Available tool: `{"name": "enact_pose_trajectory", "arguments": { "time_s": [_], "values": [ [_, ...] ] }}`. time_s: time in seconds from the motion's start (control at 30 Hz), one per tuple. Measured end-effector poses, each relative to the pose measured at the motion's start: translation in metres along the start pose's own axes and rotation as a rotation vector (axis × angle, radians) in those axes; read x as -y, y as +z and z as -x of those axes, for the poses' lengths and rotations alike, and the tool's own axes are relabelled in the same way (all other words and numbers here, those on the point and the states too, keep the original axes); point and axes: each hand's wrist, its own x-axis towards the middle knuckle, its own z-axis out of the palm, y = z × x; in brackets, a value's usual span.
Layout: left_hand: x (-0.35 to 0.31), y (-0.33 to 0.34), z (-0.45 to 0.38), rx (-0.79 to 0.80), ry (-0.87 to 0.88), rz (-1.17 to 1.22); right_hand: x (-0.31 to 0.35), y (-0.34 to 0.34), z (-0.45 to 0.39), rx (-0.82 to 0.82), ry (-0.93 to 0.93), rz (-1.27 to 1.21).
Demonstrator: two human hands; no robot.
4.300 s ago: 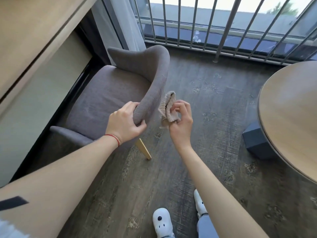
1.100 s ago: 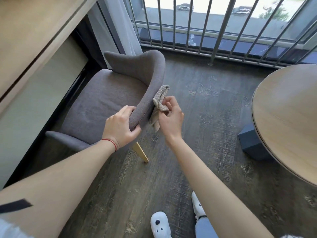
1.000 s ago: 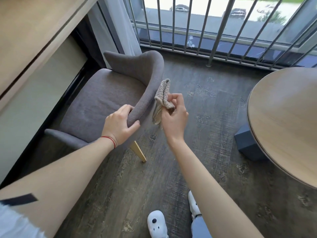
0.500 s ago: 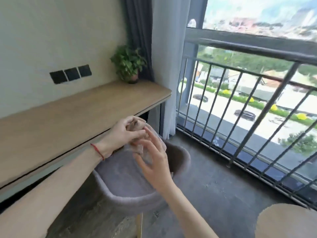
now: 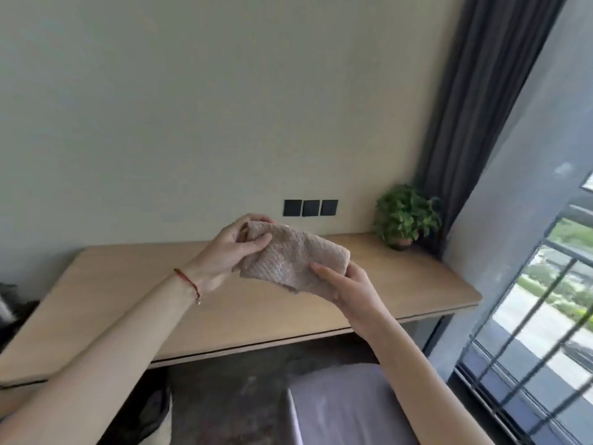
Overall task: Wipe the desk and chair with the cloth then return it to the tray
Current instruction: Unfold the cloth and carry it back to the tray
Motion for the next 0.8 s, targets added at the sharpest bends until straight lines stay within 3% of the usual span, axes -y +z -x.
{"name": "enact_pose_trajectory", "arguments": {
  "time_s": [0.23,0.43,0.67,0.8],
  "values": [
    [0.015,-0.148,0.0,-0.386,-0.157,0.075,0.013,0.129,-0.118,0.225,0.002,0.019],
    [0.013,-0.25,-0.014,-0.299,-0.278,0.15,-0.006,0.221,-0.209,0.437,-0.032,0.038],
    [-0.001,-0.347,-0.052,-0.549,-0.234,0.231,-0.061,0.299,-0.311,0.609,-0.03,0.087],
    [-0.023,-0.406,-0.056,-0.564,-0.231,0.154,-0.07,0.352,-0.359,0.834,0.138,0.191]
  ]
}}
